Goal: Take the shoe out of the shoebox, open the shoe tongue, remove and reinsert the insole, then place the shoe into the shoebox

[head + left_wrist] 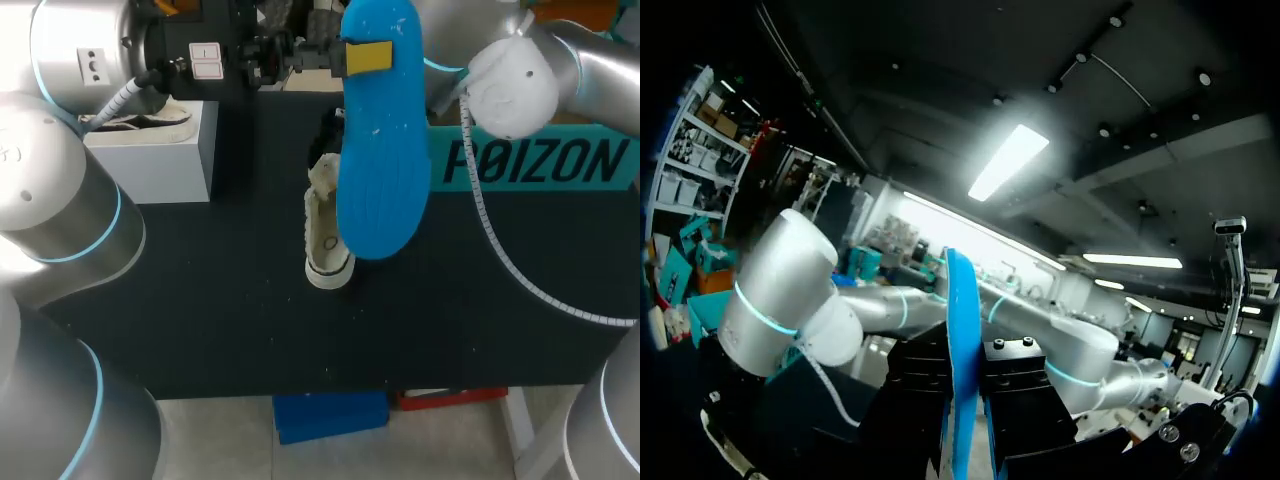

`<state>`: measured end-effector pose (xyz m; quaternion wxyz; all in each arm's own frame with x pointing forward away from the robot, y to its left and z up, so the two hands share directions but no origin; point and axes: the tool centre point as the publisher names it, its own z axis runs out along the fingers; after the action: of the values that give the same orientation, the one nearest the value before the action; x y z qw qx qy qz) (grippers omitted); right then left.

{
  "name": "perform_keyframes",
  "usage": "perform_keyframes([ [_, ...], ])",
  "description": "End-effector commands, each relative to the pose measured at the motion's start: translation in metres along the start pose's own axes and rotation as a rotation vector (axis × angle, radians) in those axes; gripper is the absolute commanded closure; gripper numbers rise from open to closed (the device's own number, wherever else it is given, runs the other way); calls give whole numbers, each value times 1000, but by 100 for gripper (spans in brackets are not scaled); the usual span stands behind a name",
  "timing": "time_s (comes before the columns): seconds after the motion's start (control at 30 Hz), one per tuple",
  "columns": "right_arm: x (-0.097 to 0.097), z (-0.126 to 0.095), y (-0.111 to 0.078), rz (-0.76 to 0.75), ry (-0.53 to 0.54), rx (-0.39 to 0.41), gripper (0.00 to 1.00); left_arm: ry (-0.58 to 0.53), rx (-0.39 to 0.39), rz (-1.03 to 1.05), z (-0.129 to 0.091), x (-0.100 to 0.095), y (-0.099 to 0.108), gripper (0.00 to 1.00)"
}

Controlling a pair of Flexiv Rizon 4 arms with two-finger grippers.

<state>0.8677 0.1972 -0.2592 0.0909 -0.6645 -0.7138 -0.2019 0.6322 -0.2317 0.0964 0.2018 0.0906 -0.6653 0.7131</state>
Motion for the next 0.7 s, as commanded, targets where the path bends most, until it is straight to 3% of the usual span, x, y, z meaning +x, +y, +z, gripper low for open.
perform_keyframes([
  [0.03, -7, -12, -2, -211, 152, 18, 0, -3, 1, 0, 0, 1, 2, 100],
  [0.33, -7, -12, -2, -211, 152, 18, 0, -3, 1, 0, 0, 1, 2, 100],
  [0.5, -9, -25, -4, -132, 334, -35, 0, -3, 1, 0, 0, 1, 2, 100],
  [0.7, -5, -35, -8, -43, 436, -81, 0, -3, 1, 0, 0, 1, 2, 100],
])
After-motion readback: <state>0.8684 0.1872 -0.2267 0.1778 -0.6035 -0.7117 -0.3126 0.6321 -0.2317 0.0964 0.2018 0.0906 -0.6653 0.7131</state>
